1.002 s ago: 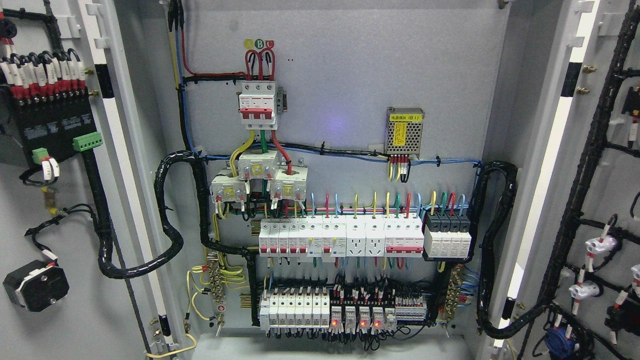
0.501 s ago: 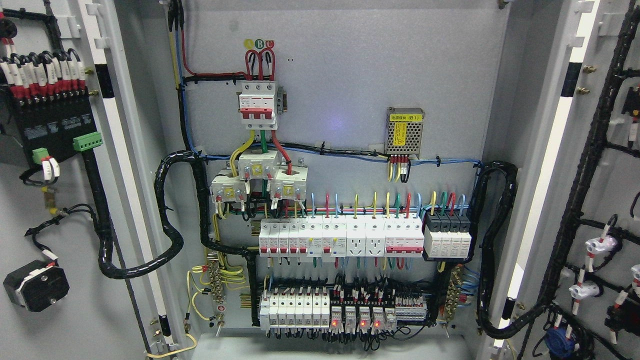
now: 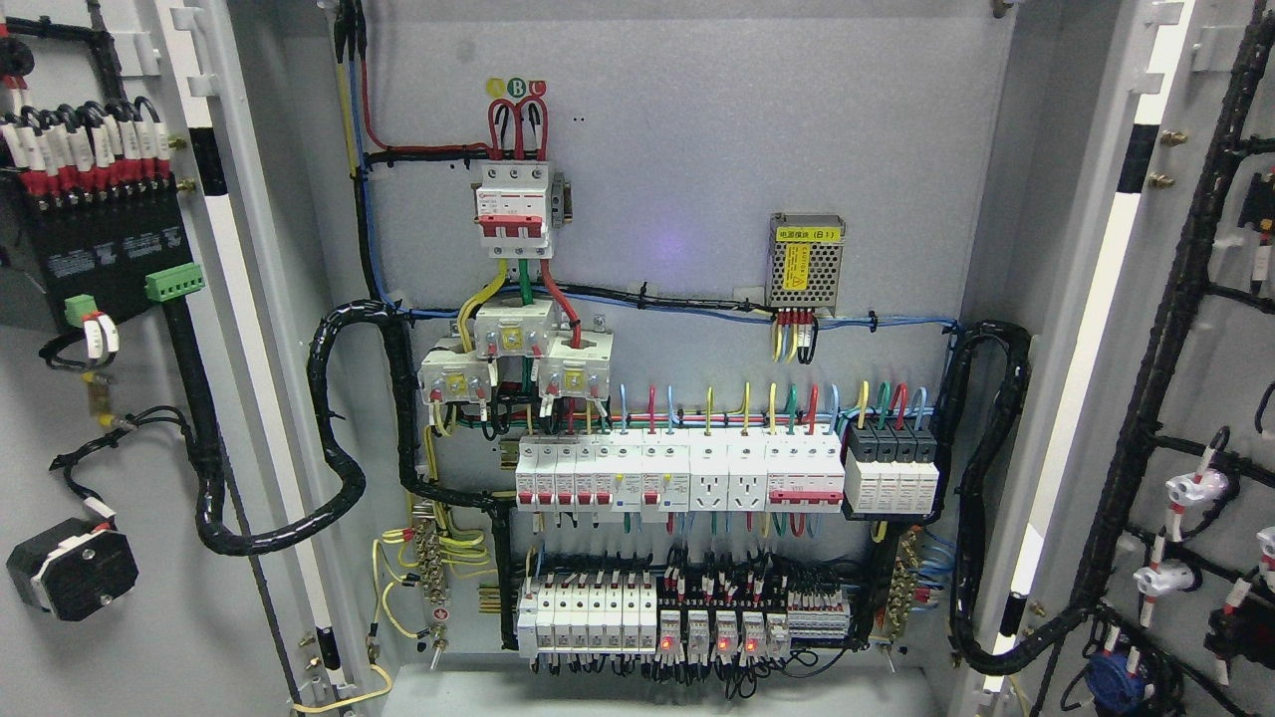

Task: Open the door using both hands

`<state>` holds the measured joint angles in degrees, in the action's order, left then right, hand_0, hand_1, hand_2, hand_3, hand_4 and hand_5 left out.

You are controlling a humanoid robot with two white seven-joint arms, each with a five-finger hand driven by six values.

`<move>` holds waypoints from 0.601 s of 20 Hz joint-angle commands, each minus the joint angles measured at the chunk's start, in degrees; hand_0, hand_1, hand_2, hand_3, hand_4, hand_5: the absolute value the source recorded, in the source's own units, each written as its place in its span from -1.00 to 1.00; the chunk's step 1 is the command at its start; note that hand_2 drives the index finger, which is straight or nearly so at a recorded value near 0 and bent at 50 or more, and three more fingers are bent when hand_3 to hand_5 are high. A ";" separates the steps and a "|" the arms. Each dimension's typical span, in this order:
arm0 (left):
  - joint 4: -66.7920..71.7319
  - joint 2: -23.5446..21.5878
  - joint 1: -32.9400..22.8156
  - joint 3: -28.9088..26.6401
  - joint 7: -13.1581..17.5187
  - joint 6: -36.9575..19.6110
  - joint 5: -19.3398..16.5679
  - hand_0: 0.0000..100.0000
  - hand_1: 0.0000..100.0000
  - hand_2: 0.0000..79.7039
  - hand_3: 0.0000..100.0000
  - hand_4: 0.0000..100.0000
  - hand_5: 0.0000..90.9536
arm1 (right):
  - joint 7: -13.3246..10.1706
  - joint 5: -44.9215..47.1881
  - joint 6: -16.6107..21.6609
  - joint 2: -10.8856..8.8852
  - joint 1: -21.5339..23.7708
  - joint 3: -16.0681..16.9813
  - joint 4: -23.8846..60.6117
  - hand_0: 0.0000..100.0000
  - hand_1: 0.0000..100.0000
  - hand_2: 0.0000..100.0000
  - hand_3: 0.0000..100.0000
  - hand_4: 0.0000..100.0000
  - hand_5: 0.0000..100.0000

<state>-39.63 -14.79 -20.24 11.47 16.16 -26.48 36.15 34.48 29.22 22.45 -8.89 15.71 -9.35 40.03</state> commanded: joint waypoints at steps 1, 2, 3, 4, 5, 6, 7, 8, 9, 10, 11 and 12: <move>29.05 4.59 6.43 1.54 0.02 0.47 -5.39 -1.00 -1.00 -1.00 -1.00 -1.00 -1.00 | -4.49 -5.20 -0.21 3.00 -1.30 -0.67 -23.94 -1.00 -1.00 -1.00 -1.00 -1.00 -1.00; 32.04 4.68 7.66 1.54 0.02 0.55 -5.57 -1.00 -1.00 -1.00 -1.00 -1.00 -1.00 | -6.25 -7.31 -0.30 3.00 -1.30 -0.67 -24.38 -1.00 -1.00 -1.00 -1.00 -1.00 -1.00; 34.85 5.12 8.63 1.54 -0.07 0.56 -5.66 -1.00 -1.00 -1.00 -1.00 -1.00 -1.00 | -8.00 -9.42 -0.30 3.34 -1.30 -0.67 -24.82 -1.00 -1.00 -1.00 -1.00 -1.00 -1.00; 37.23 5.91 9.25 1.54 -0.07 0.64 -5.92 -1.00 -1.00 -1.00 -1.00 -1.00 -1.00 | -9.50 -11.53 -0.38 3.96 -1.30 -0.67 -25.44 -1.00 -1.00 -1.00 -1.00 -1.00 -1.00; 38.82 6.26 9.60 1.54 -0.07 0.82 -6.79 -1.00 -1.00 -1.00 -1.00 -1.00 -1.00 | -11.08 -13.21 -0.39 4.22 -1.30 -0.58 -26.14 -1.00 -1.00 -1.00 -1.00 -1.00 -1.00; 39.97 6.44 9.95 1.37 -0.07 1.17 -7.84 -1.00 -1.00 -1.00 -1.00 -1.00 -1.00 | -12.75 -14.35 -0.39 4.23 -1.30 -0.49 -26.76 -1.00 -1.00 -1.00 -1.00 -1.00 -1.00; 41.02 6.79 10.22 1.28 -0.07 1.61 -9.25 -1.00 -1.00 -1.00 -1.00 -1.00 -1.00 | -14.51 -14.71 -0.39 4.31 -1.30 -0.49 -27.02 -1.00 -1.00 -1.00 -1.00 -1.00 -1.00; 42.25 7.06 10.39 1.28 -0.07 2.05 -10.57 -1.00 -1.00 -1.00 -1.00 -1.00 -1.00 | -16.00 -14.72 -0.39 4.75 -1.30 -0.58 -27.02 -1.00 -1.00 -1.00 -1.00 -1.00 -1.00; 43.66 7.32 10.40 1.28 -0.07 2.14 -12.06 -1.00 -1.00 -1.00 -1.00 -1.00 -1.00 | -17.24 -14.72 -0.47 5.10 -1.30 -0.67 -27.37 -1.00 -1.00 -1.00 -1.00 -1.00 -1.00; 44.80 7.50 10.40 1.28 -0.07 2.14 -13.46 -1.00 -1.00 -1.00 -1.00 -1.00 -1.00 | -18.21 -14.80 -0.47 5.37 -1.30 -0.84 -27.81 -1.00 -1.00 -1.00 -1.00 -1.00 -1.00; 45.60 7.59 10.40 1.19 -0.07 2.14 -14.87 -1.00 -1.00 -1.00 -1.00 -1.00 -1.00 | -18.83 -14.98 -0.56 5.54 -1.30 -0.84 -28.60 -1.00 -1.00 -1.00 -1.00 -1.00 -1.00; 46.21 7.50 10.40 1.10 -0.07 2.14 -15.41 -1.00 -1.00 -1.00 -1.00 -1.00 -1.00 | -19.70 -15.68 -0.91 5.98 -1.30 -0.84 -29.65 -1.00 -1.00 -1.00 -1.00 -1.00 -1.00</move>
<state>-12.87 -10.45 -11.50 12.36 16.25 -24.59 26.23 17.39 16.98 21.93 -5.87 14.56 -9.78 22.46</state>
